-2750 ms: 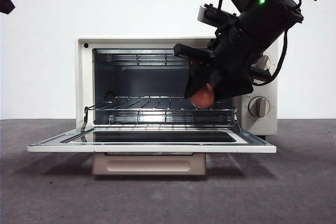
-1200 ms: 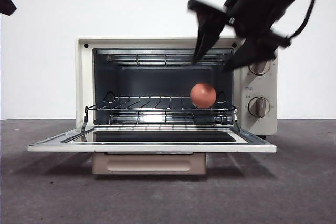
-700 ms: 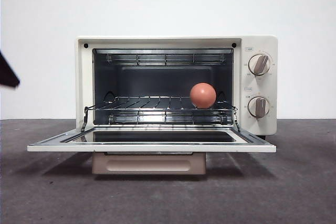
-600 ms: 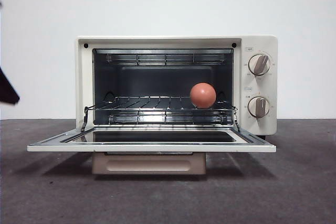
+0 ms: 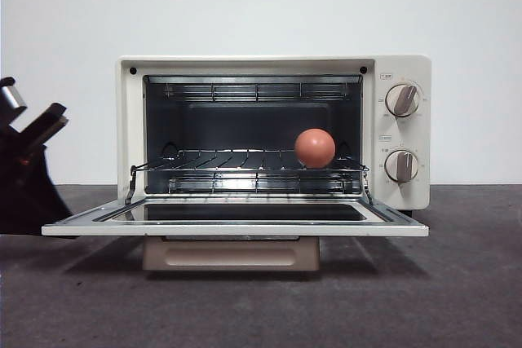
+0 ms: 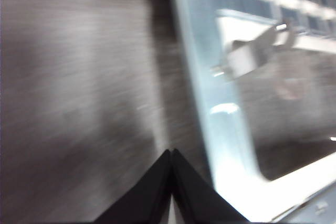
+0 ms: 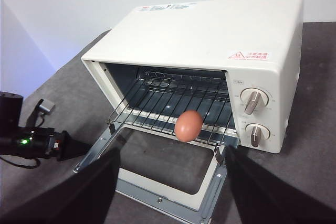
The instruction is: Eggoven
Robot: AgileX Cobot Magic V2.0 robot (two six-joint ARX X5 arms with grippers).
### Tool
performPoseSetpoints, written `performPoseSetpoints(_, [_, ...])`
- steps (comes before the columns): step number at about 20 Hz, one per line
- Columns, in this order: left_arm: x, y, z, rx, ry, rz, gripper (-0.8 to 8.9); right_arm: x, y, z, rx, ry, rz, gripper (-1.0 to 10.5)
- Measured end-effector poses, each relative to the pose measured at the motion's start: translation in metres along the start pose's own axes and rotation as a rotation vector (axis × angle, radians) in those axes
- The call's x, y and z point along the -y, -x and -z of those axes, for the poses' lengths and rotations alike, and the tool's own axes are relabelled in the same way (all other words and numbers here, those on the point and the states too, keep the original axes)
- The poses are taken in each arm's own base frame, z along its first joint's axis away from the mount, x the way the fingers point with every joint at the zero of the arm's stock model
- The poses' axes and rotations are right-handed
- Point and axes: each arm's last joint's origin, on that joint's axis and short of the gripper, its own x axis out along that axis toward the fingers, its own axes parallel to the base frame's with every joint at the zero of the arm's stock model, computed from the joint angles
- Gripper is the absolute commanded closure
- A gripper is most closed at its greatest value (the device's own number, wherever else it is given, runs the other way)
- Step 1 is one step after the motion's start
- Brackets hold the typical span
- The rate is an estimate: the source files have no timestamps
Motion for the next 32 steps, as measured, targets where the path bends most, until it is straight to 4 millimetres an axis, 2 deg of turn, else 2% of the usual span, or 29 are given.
performPoseSetpoints(7, [-0.008, -0.017, 0.007, -0.058, 0.055, 0.099, 8.07, 0.000, 0.000, 0.000, 0.003, 0.000, 0.010, 6.3])
performPoseSetpoints(16, [-0.013, -0.011, 0.001, -0.053, 0.107, 0.278, 8.07, 0.001, 0.000, 0.000, 0.008, 0.000, 0.024, 6.3])
performPoseSetpoints(24, [0.000, -0.001, -0.031, 0.164, 0.086, 0.470, 8.07, 0.001, 0.000, 0.000, 0.009, 0.000, 0.028, 6.3])
performPoseSetpoints(29, [0.004, 0.002, -0.048, 0.317, 0.087, 0.409, 8.07, 0.001, 0.000, 0.001, -0.008, -0.004, 0.034, 6.3])
performPoseSetpoints(32, [0.006, 0.003, -0.053, 0.338, 0.075, 0.420, 8.07, 0.003, 0.000, 0.005, -0.042, -0.004, 0.047, 6.3])
